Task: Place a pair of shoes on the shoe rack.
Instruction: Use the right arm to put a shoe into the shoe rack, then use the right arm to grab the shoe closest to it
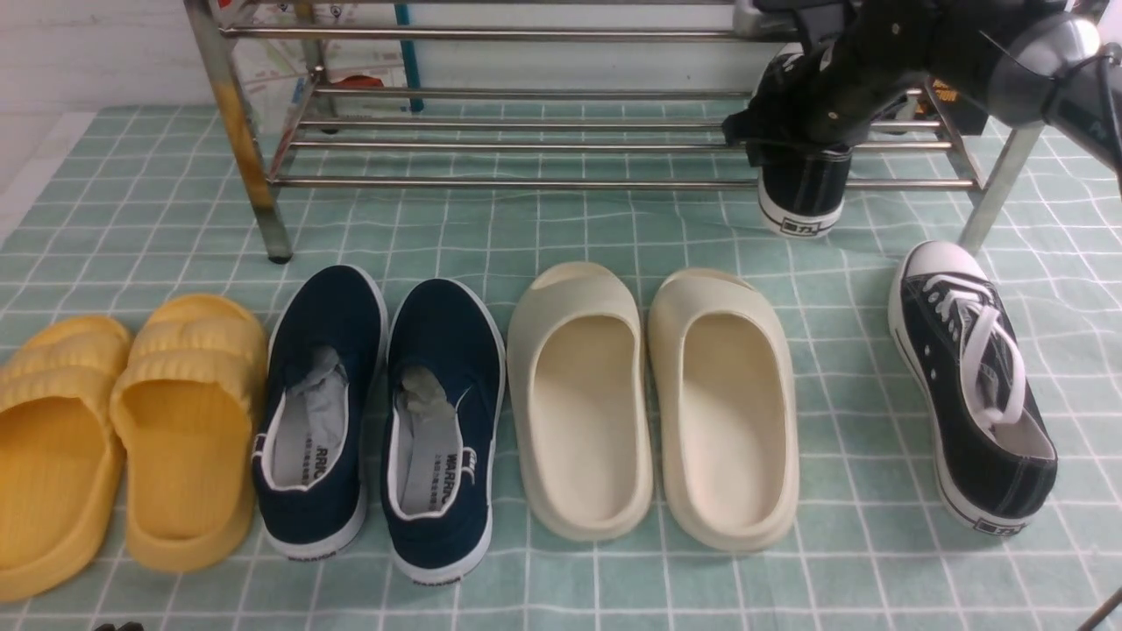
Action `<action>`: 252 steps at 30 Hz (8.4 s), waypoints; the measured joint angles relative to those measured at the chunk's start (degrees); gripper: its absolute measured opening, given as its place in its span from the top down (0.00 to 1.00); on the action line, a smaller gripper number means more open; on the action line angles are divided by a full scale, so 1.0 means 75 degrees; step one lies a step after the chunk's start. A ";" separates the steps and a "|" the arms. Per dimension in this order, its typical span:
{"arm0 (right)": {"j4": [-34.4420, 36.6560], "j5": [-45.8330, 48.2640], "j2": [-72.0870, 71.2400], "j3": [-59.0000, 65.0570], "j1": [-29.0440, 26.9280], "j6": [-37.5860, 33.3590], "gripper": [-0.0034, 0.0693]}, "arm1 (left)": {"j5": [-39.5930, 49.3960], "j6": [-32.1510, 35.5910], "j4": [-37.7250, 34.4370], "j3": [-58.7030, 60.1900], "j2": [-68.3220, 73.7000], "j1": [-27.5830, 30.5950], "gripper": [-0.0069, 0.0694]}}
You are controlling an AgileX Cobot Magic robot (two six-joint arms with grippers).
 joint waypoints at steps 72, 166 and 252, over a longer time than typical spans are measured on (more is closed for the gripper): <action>-0.0984 0.2276 -0.0739 0.1055 -0.0153 -0.1386 0.94 | 0.0000 0.0000 -0.0003 0.0000 0.0000 0.0000 0.66; -0.0021 -0.3368 -1.7355 1.6523 -0.2125 0.0822 0.95 | -0.0008 0.0000 -0.0033 0.0000 0.0001 0.0000 0.60; -0.0034 -0.3368 -1.7355 1.6523 -0.2125 0.0822 0.83 | -0.0008 0.0000 -0.0033 0.0000 0.0001 0.0000 0.60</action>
